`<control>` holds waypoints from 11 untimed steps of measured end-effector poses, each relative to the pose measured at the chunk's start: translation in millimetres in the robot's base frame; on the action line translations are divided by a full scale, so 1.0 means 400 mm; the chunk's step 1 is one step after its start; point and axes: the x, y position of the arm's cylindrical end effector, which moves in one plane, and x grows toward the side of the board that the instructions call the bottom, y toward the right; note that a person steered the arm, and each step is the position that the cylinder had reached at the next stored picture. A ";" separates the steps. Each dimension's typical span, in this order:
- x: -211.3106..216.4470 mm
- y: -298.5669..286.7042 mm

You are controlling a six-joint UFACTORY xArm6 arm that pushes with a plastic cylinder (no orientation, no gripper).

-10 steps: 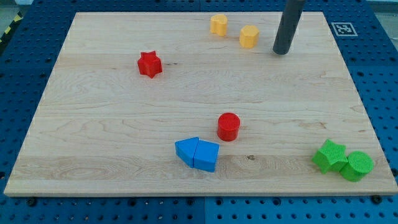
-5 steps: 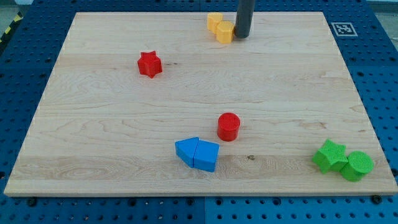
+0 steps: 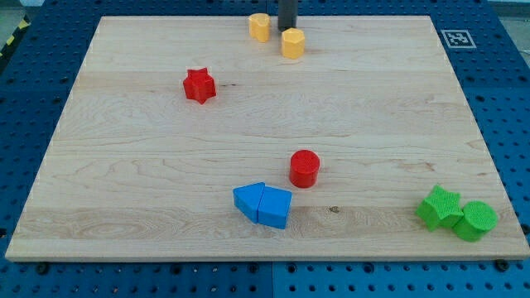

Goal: Move the yellow blocks to the top center

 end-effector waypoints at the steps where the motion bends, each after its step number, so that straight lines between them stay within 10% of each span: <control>1: 0.061 0.085; 3: 0.190 0.048; 11: 0.111 -0.086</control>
